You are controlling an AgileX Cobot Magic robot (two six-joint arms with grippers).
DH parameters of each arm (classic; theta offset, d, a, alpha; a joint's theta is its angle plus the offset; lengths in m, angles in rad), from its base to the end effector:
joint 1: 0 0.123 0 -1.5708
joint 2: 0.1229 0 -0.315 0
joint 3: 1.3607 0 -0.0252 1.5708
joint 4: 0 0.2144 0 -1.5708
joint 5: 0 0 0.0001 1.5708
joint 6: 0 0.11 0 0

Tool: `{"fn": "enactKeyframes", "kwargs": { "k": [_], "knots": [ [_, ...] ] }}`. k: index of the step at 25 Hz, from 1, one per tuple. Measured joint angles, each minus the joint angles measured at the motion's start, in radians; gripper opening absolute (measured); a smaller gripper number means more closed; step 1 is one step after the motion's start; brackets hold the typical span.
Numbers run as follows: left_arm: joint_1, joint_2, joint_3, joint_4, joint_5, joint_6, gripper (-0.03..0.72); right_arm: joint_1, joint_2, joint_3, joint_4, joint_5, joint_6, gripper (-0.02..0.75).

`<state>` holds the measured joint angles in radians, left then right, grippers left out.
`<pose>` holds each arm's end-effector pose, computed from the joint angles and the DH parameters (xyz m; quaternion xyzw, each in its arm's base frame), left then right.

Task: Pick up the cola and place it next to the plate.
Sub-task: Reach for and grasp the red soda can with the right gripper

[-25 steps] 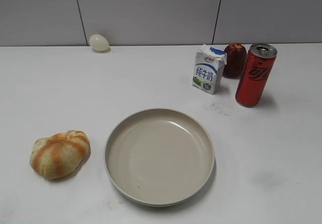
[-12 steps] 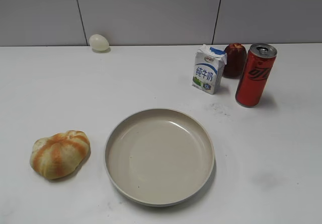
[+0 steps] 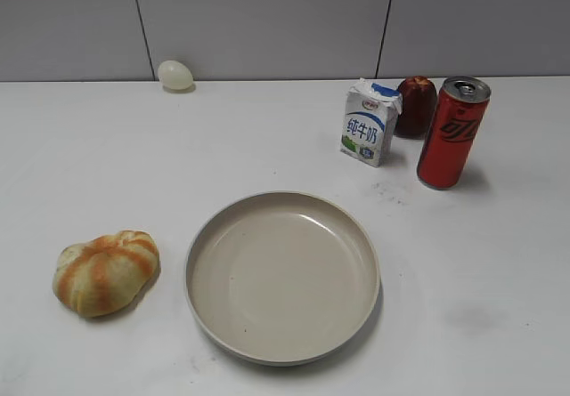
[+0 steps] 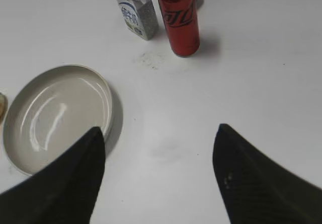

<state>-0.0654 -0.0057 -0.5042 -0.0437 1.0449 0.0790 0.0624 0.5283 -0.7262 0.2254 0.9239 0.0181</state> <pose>-0.0508 -0.0008 0.2536 0.0618 0.8440 -0.0182 0.5325 0.0345 0.0218 0.3349 0.0006 0.8879 0.1285 0.4417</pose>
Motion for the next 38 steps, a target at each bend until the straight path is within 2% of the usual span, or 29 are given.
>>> {"fn": "enactKeyframes", "kwargs": {
  "k": [7,14,18,21,24,29,34,38],
  "knots": [
    [0.000,0.000,0.000,0.000,0.000,0.000,0.237,0.000,0.263,-0.174,0.015,0.004,0.001,0.542],
    [0.000,0.000,0.000,0.000,0.000,0.000,0.237,0.000,0.544,-0.375,0.015,0.017,0.000,0.647],
    [0.000,0.000,0.000,0.000,-0.001,0.000,0.237,0.007,0.733,-0.516,0.015,0.068,-0.027,0.648],
    [0.000,0.000,0.000,0.000,-0.001,0.000,0.237,0.043,0.871,-0.628,0.001,0.093,-0.038,0.647],
    [0.000,0.000,0.000,0.000,-0.001,0.000,0.237,0.089,1.004,-0.739,-0.032,0.115,-0.040,0.645],
    [0.000,0.000,0.000,0.000,-0.001,0.000,0.237,0.118,1.204,-0.896,-0.095,0.129,-0.030,0.641],
    [0.000,0.000,0.000,0.000,-0.001,0.000,0.237,0.120,1.343,-0.985,-0.135,0.130,-0.018,0.635],
    [0.000,0.000,0.000,0.000,-0.001,0.000,0.237,0.120,1.423,-0.997,-0.145,0.129,-0.018,0.634]
  ]
}}
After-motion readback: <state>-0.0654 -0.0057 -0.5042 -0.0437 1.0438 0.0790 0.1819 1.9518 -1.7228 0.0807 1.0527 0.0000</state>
